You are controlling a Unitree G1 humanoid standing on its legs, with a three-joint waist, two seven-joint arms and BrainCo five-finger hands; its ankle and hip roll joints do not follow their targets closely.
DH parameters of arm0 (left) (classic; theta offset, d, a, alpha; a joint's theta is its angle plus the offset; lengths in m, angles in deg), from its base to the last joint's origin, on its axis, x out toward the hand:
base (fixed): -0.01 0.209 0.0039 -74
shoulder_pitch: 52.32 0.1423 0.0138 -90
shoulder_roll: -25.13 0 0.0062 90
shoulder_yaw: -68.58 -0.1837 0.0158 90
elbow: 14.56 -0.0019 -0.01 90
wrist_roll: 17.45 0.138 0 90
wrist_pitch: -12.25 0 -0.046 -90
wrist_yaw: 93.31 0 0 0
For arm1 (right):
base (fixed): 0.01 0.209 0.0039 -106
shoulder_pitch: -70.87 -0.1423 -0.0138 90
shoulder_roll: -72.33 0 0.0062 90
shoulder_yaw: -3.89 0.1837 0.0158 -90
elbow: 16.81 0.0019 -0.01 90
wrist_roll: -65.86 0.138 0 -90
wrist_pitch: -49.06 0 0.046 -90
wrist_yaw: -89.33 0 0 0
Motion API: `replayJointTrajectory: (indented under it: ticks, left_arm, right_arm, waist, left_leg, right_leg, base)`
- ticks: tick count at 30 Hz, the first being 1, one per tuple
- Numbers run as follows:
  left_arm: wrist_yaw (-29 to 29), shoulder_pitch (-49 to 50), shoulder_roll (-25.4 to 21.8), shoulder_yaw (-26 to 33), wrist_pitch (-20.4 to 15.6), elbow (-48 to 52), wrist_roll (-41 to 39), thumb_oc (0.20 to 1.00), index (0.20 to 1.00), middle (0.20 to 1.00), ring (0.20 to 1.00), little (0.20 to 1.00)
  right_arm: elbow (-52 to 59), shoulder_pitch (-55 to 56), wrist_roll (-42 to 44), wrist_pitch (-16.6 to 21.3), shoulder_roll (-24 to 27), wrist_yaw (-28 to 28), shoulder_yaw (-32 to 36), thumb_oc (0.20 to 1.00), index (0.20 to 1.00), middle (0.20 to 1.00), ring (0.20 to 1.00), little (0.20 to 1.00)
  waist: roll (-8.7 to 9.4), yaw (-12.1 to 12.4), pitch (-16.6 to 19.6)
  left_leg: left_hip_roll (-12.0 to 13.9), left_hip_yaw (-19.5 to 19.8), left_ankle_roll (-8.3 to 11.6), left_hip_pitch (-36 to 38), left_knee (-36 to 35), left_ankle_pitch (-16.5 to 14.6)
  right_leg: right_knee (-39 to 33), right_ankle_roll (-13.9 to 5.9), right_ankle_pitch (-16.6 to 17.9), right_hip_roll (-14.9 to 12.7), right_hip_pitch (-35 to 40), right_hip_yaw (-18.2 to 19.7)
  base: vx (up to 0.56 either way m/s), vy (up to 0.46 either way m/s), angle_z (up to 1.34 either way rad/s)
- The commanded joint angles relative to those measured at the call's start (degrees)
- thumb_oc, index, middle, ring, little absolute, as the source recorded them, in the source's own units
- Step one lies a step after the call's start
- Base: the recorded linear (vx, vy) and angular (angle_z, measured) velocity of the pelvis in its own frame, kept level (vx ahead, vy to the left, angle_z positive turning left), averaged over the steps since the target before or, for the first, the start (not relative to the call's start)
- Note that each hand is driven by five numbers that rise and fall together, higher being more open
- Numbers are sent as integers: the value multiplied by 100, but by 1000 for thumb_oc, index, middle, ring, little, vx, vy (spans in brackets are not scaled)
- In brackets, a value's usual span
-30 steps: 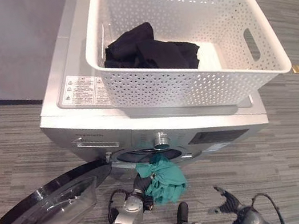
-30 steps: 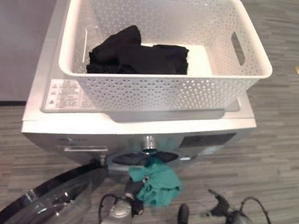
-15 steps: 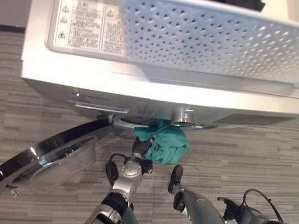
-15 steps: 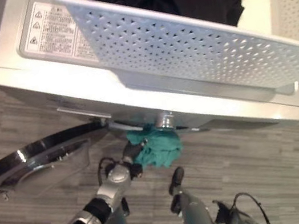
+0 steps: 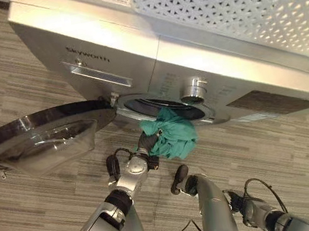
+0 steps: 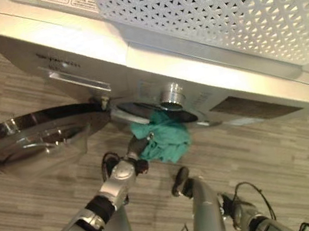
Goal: Grab the laundry basket,head to the washer,open it,put in the laundry and shut it.
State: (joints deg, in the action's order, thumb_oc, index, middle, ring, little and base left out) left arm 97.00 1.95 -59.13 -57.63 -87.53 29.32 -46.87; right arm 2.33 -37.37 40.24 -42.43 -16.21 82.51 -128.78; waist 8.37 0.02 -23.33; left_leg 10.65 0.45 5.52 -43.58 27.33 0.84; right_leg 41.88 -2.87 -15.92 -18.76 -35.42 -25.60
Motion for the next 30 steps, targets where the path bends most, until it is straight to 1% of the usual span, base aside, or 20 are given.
replayJointTrajectory:
  ticks: [1,5,8,9,12,13,14,16,19,20,21,22,23,24,26,27,28,29,30]
  left_arm:
    - [44,-219,498,31,-281,56,-150,200,200,200,200,200]
    - [175,-486,520,216,-333,-78,-395,200,200,200,200,200]
    - [231,-666,522,292,-364,-131,-528,200,200,200,200,200]
    - [294,-977,490,414,-404,-265,-673,200,200,200,200,200]
    - [374,-1450,356,654,-445,-472,-860,200,200,200,200,200]
    - [367,-1465,357,661,-448,-485,-865,200,200,200,200,200]
    - [408,-1620,286,751,-479,-525,-944,200,200,200,200,200]
    - [565,-2362,-46,1228,-590,-814,-1350,200,200,200,200,200]
    - [667,-2904,-390,1510,-670,-932,-1610,200,200,200,200,200]
    - [797,-2967,-329,1606,-703,-917,-1619,200,200,200,200,200]
    - [869,-3117,-228,1730,-674,-1064,-1721,200,200,200,200,200]
    - [921,-3768,-430,1906,-614,-1540,-2067,200,200,200,200,200]
    - [889,-3818,-447,1913,-615,-1590,-2093,200,200,200,200,200]
    - [887,-4021,-555,2008,-574,-1734,-2286,200,200,200,200,200]
    - [780,-4630,-808,2122,-477,-2025,-2661,200,200,200,200,200]
    - [724,-4947,-841,2093,-464,-2091,-2880,200,200,200,200,200]
    - [667,-5347,-886,2121,-453,-2139,-3287,200,200,200,200,200]
    - [606,-5795,-980,2126,-532,-2172,-3695,200,200,200,200,200]
    - [531,-6304,-1010,2119,-921,-1639,-4362,200,200,200,200,200]
  right_arm:
    - [125,186,-84,-36,83,-22,-10,1000,1000,1000,1000,1000]
    - [168,7,137,-58,186,-153,127,1000,1000,1000,1000,1000]
    - [185,-43,327,-55,198,-191,232,1000,1000,1000,1000,1000]
    - [257,-84,527,-17,206,-218,315,1000,1000,1000,1000,1000]
    - [454,-135,730,66,247,-270,425,1000,1000,1000,1000,1000]
    - [459,-142,732,63,253,-267,424,1000,1000,1000,1000,1000]
    - [582,-148,786,100,276,-273,458,1000,1000,1000,1000,1000]
    - [1049,-154,941,225,378,-272,555,1000,1000,1000,1000,1000]
    - [1327,-188,1026,263,470,-289,662,1000,1000,1000,1000,1000]
    - [1296,-223,1088,360,523,-372,686,1000,1000,1000,1000,1000]
    - [1422,-331,1179,289,535,-432,681,1000,1000,1000,1000,1000]
    - [1614,-385,1270,303,529,-432,702,1000,1000,1000,1000,1000]
    - [1630,-403,1272,294,540,-425,700,1000,1000,1000,1000,1000]
    - [1662,-420,1315,303,526,-431,735,1000,1000,1000,1000,1000]
    - [1690,-540,1450,289,506,-492,834,1000,1000,1000,1000,1000]
    - [1701,-648,1528,247,488,-563,844,1000,1000,1000,1000,1000]
    - [1783,-764,1622,201,496,-600,895,1000,1000,1000,1000,1000]
    - [1855,-895,1661,120,569,-619,959,1000,1000,1000,1000,1000]
    - [2009,-951,1764,81,689,-700,1131,1000,1000,1000,1000,1000]
  waist:
    - [-119,-30,241]
    - [-112,-131,230]
    - [-105,-188,267]
    - [-76,-281,330]
    - [-39,-392,443]
    - [-42,-399,454]
    - [-29,-432,478]
    - [-5,-590,625]
    - [21,-691,706]
    - [12,-674,708]
    - [7,-709,735]
    - [42,-843,814]
    - [41,-850,811]
    - [40,-893,857]
    - [-25,-967,958]
    - [-72,-984,978]
    - [-113,-1017,1010]
    - [-158,-1056,997]
    - [-259,-1104,1004]
  left_leg:
    - [-35,194,-172,-337,765,-857]
    - [-77,222,-218,-745,1054,-926]
    - [-83,208,-228,-963,1181,-959]
    - [-80,211,-236,-1248,1332,-994]
    - [-63,194,-232,-1538,1467,-1017]
    - [-65,194,-233,-1565,1480,-1021]
    - [-49,187,-227,-1646,1516,-1028]
    - [-48,219,-217,-2092,1759,-1090]
    - [-7,227,-190,-2354,1894,-1130]
    - [-8,230,-179,-2416,1911,-1136]
    - [-1,226,-167,-2532,1978,-1153]
    - [55,227,-150,-2659,2052,-1174]
    - [58,222,-150,-2679,2062,-1178]
    - [71,219,-145,-2718,2087,-1180]
    - [101,178,-125,-2741,2030,-1173]
    - [64,177,-118,-2739,1956,-1143]
    - [51,154,-113,-2723,1849,-1104]
    - [39,136,-110,-2704,1703,-1045]
    - [-12,115,-113,-2653,1307,-906]
  right_leg:
    - [-72,45,163,225,-688,309]
    - [273,48,67,144,-1122,359]
    - [403,66,19,93,-1326,403]
    - [557,94,-31,30,-1588,458]
    - [693,105,-54,-15,-1875,510]
    - [708,105,-60,-20,-1903,515]
    - [735,105,-64,-30,-1963,521]
    - [920,106,-111,-89,-2354,560]
    - [1016,115,-121,-107,-2588,596]
    - [1043,119,-119,-137,-2669,589]
    - [1078,117,-125,-141,-2772,617]
    - [1125,110,-131,-106,-2900,668]
    - [1135,110,-133,-106,-2925,677]
    - [1160,113,-135,-95,-2970,688]
    - [1149,99,-138,-80,-3044,713]
    - [1092,92,-124,-27,-3042,769]
    - [1015,104,-120,3,-3029,773]
    - [897,114,-101,65,-3024,788]
    - [638,61,12,189,-3057,872]
  base:
    - [-50,7,-6]
    - [-30,11,-8]
    - [-6,3,-1]
    - [-22,35,1]
    - [-1,20,-4]
    - [1,15,-4]
    - [10,21,-4]
    - [28,22,-8]
    - [19,5,-5]
    - [0,0,0]
    - [23,55,-6]
    - [18,53,-6]
    - [27,44,-6]
    - [35,4,-12]
    - [54,-10,-15]
    - [53,-29,-14]
    - [32,-25,-19]
    - [47,-13,-14]
    - [23,-6,-7]
